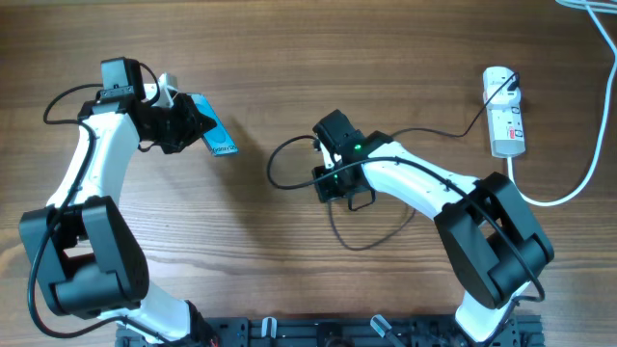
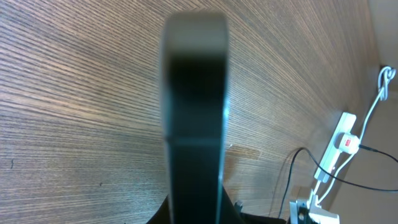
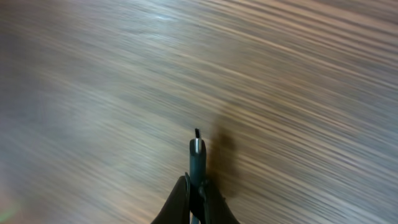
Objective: Plug charger to phone and switch on socket
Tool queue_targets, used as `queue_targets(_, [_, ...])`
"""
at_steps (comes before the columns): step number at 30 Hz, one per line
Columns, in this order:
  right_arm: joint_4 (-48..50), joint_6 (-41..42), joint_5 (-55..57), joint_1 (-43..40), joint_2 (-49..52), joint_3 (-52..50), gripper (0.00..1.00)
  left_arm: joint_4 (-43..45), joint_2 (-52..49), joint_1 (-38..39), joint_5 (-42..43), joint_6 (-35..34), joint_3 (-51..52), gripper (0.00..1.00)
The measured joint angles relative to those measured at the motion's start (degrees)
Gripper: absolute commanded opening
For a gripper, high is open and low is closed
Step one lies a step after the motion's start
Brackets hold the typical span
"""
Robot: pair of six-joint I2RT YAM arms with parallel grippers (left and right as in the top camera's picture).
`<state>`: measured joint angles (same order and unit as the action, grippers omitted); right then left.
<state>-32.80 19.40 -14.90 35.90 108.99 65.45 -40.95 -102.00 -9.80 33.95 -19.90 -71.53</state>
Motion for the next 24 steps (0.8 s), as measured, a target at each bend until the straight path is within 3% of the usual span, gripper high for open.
queue_targets(7, [10.25, -7.72, -28.87, -0.44, 0.04, 0.11, 0.04, 0.0, 0.0, 0.0, 3.56, 0.13, 0.0, 0.04])
queue_targets(10, [14.71, -8.37, -41.86, -1.36, 0.04, 0.22, 0.04, -0.04, 0.0, 0.0, 8.83, 1.9, 0.0, 0.04])
queue_targets(14, [23.21, -6.4, -51.06, -2.1, 0.22, 0.28, 0.04, -0.2, 0.0, 0.0, 15.56, 4.98, 0.0, 0.04])
queue_targets(20, [32.98, -2.51, -61.53, -2.1, 0.22, 0.28, 0.04, -0.68, 0.0, 0.0, 27.1, 14.99, 0.0, 0.04])
queue_targets(24, [34.18, -1.42, -66.2, -2.1, 0.22, 0.28, 0.04, -0.68, 0.0, 0.0, 31.54, 20.61, 0.0, 0.04])
